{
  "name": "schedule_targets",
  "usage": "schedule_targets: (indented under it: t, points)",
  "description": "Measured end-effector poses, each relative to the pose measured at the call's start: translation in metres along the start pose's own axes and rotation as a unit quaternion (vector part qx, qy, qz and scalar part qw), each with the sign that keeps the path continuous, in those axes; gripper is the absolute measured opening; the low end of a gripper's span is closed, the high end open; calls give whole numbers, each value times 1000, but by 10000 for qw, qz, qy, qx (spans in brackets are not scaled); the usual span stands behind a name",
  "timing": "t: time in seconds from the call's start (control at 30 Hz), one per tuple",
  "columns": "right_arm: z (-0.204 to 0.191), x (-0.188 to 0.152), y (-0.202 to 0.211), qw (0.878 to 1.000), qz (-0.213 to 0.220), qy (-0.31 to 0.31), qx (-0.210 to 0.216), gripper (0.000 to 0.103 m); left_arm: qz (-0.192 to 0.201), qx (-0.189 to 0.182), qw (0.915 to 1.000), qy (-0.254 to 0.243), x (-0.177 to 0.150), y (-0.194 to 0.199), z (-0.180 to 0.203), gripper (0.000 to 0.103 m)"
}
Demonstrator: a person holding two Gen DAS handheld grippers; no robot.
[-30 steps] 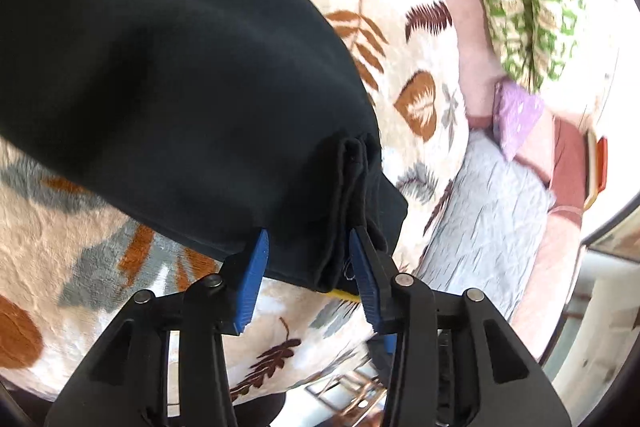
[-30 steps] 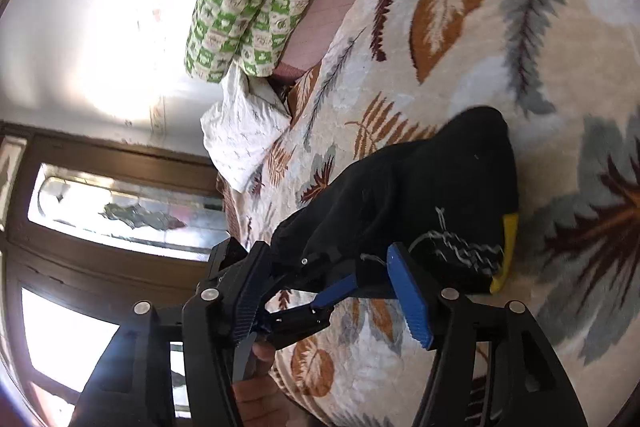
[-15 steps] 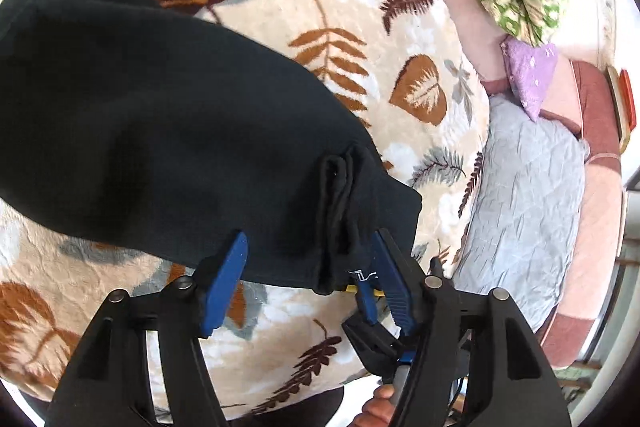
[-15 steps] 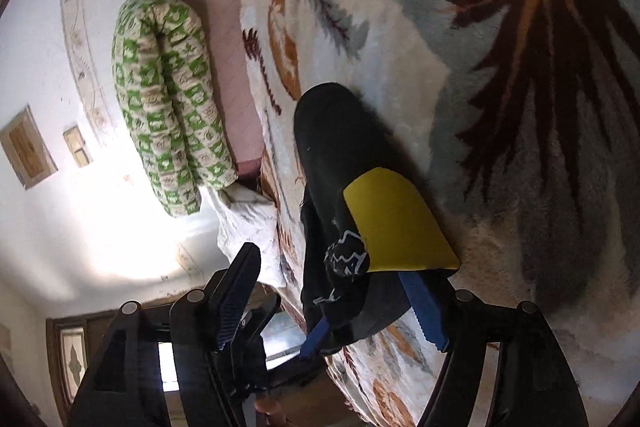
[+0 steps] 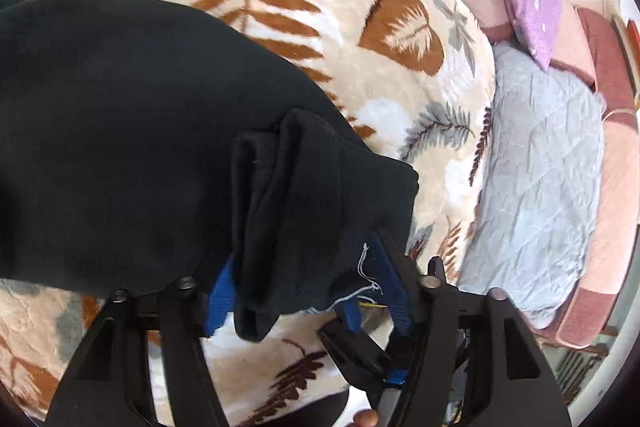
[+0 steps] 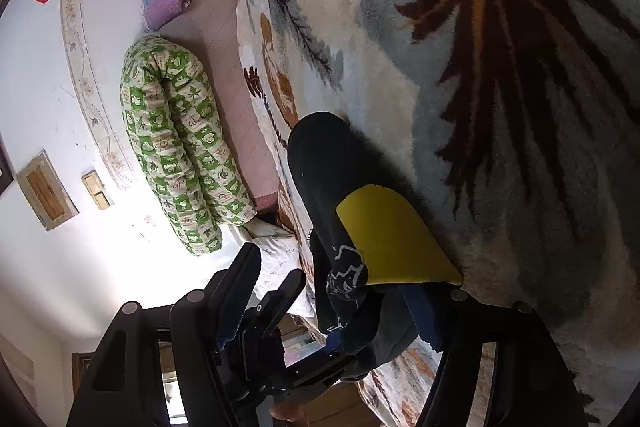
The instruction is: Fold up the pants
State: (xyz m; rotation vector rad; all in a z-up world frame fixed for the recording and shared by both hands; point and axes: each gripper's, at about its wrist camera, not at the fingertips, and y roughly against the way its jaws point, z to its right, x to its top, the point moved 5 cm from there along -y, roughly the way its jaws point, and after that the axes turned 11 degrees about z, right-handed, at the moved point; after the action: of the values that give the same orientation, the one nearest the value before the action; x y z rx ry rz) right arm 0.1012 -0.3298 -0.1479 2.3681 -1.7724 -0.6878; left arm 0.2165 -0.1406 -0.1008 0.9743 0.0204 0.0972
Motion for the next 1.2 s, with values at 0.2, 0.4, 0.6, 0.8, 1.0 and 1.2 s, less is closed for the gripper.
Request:
schedule_targets:
  t: [0.2, 0.4, 0.6, 0.8, 1.0, 1.2]
  points:
    - [10, 4, 4, 10000, -10, 8, -96, 26, 156, 530, 9955, -773, -2, 4, 7, 22]
    - [-14, -7, 11, 9841, -44, 1749, -303, 10, 137, 752, 9905, -1144, -4, 5, 3, 23]
    - [1, -6, 6, 9546, 20, 2840, -897, 4, 196, 720, 9901, -1187, -7, -8, -5, 25]
    - [-6, -5, 8, 9618, -193, 2584, -879, 20, -36, 301, 9966, -767, 0, 20, -16, 28]
    - [-23, -2, 60, 9830, -197, 1759, -483, 50, 412, 508, 9948, -777, 8, 85, -39, 28]
    - [-59, -57, 54, 9564, -692, 2800, -451, 58, 951, 398, 9915, -790, 15, 173, -80, 34]
